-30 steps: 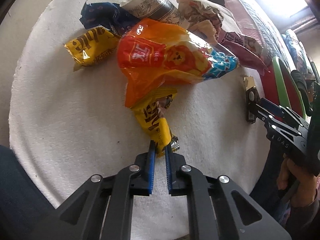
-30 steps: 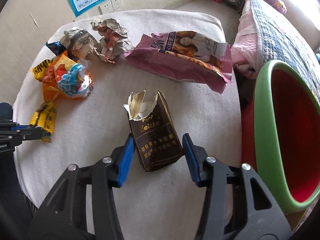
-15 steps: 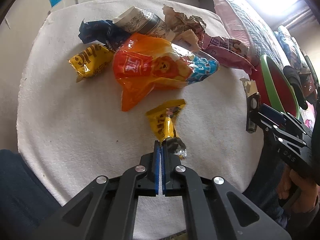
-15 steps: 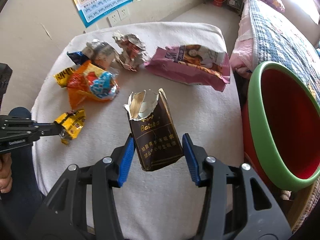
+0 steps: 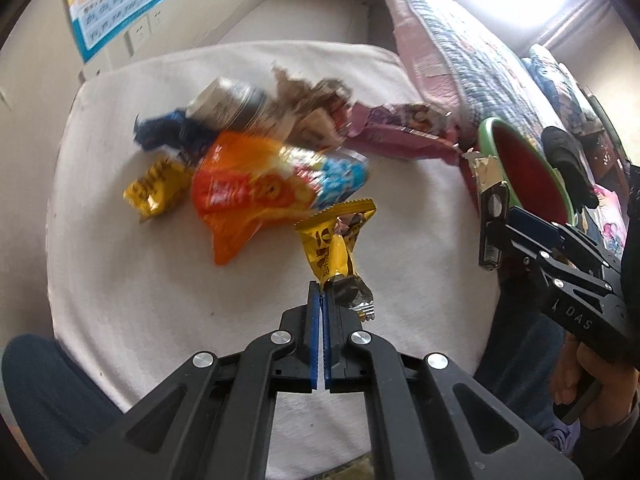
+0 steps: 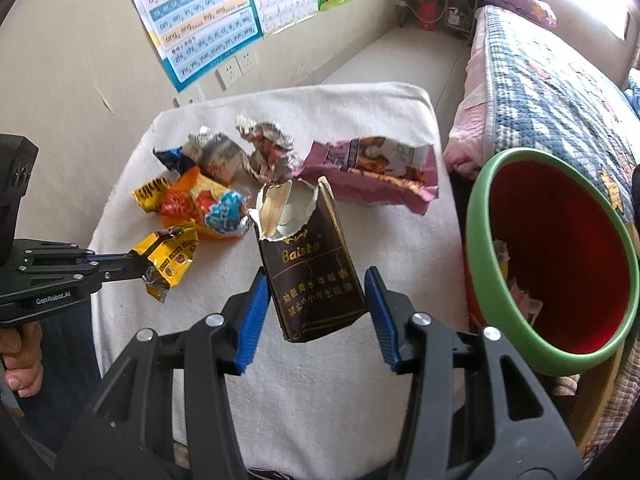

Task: Collect trash
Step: 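Carry both items over the red bucket and open both tools to drop them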

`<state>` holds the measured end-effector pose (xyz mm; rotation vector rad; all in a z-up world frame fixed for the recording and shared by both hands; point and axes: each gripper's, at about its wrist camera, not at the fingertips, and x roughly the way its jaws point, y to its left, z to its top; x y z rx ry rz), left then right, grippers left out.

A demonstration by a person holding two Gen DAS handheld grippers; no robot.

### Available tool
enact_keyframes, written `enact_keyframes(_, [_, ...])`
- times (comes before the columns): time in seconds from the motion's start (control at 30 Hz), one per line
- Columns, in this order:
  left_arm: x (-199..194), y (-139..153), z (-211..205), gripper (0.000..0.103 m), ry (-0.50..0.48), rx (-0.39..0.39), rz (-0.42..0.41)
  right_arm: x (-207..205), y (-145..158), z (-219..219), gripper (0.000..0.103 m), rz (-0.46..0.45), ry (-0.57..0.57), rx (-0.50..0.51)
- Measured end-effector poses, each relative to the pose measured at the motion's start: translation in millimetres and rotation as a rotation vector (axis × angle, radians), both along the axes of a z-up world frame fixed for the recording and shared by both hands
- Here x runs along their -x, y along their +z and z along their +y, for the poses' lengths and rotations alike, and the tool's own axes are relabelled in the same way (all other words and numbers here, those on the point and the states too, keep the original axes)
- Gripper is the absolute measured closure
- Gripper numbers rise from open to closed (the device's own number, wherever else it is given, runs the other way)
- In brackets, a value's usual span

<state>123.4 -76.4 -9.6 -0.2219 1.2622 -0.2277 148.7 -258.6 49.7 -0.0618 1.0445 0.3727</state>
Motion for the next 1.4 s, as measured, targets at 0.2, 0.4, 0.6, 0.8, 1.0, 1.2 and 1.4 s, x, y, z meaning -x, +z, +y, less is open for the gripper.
enact_keyframes(0.2, [-8,19,-11,0.103,-0.034,0.004,-0.040,0,19,-14,0.056,-0.033,-0.033,-0.016])
enact_keyframes(0.4, [-23,40,-29,0.103,-0.068,0.004,-0.085,-2,36,-33,0.056,-0.068,-0.076,-0.026])
enact_keyframes(0.6, [-37,62,-52,0.103,-0.113,0.009,-0.129,-5,52,-56,0.056,-0.100,-0.122,-0.021])
enact_keyframes(0.8, [-51,82,-85,0.103,-0.169,0.022,-0.169,-9,65,-85,0.056,-0.131,-0.177,-0.013])
enact_keyframes(1.0, [-62,98,-118,0.103,-0.228,0.035,-0.195,-10,75,-114,0.056,-0.154,-0.231,-0.008])
enact_keyframes(1.2, [-70,106,-152,0.103,-0.280,0.060,-0.204,-9,80,-143,0.056,-0.164,-0.287,-0.005])
enact_keyframes(1.4, [-77,112,-181,0.103,-0.324,0.081,-0.205,-9,84,-169,0.056,-0.176,-0.336,-0.009])
